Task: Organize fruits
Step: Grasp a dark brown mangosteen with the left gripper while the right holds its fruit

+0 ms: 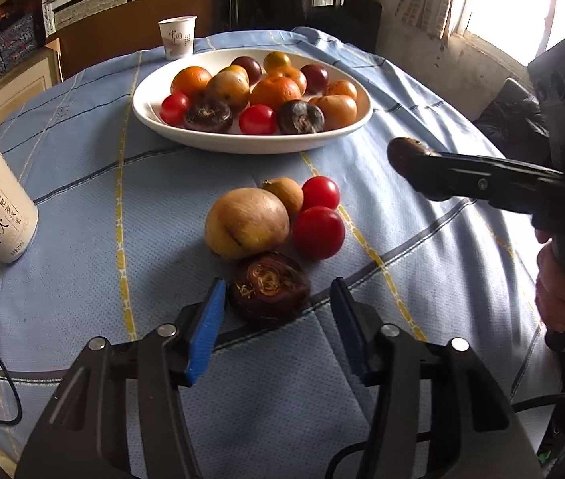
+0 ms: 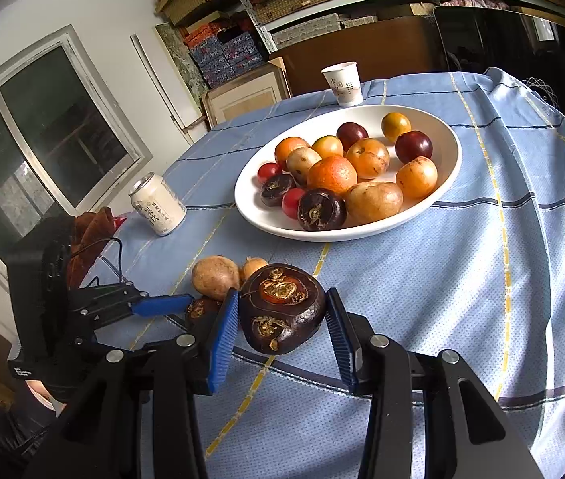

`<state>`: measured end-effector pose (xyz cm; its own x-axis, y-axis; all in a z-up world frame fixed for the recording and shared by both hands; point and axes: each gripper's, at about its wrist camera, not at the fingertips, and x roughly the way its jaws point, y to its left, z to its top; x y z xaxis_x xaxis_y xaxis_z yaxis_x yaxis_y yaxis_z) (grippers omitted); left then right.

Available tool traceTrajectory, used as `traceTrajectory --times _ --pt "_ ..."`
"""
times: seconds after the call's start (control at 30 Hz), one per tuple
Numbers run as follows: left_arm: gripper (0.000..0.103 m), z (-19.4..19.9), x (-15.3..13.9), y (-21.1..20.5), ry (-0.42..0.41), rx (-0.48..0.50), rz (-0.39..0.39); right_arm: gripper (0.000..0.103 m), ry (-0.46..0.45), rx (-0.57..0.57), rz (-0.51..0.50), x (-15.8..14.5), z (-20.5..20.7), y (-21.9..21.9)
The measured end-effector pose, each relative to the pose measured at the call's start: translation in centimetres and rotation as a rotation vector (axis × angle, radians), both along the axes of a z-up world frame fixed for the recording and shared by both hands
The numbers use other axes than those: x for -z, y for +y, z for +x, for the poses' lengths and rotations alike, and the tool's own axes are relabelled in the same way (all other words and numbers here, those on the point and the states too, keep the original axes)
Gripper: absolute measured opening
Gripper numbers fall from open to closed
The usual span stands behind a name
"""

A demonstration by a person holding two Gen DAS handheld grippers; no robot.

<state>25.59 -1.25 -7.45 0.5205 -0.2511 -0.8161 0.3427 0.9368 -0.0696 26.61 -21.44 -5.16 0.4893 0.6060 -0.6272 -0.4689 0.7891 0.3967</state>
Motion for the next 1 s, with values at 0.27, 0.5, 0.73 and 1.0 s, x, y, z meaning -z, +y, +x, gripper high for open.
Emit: traceTrajectory --times 0.27,0.5,0.73,1.0 --pt "0.052 0.6 0.6 -0.3 0.026 -0.005 0.011 0.044 0.002 -0.004 -0.005 0.0 -0.1 0.1" --pt "0.045 0.7 0.6 0.1 0.022 -0.022 0.006 0.044 0.005 -0.001 -0.015 0.1 0.0 0.1" --pt "0.043 -0.1 0.2 0.4 0.019 -0.003 -0.010 0.044 0.010 -0.003 -0.015 0.3 0.2 0.2" --pt "0.043 -0.5 -4.1 1.7 -0.069 0.005 -0.114 0.044 -0.139 0.111 0.018 -1.3 1.0 -0.8"
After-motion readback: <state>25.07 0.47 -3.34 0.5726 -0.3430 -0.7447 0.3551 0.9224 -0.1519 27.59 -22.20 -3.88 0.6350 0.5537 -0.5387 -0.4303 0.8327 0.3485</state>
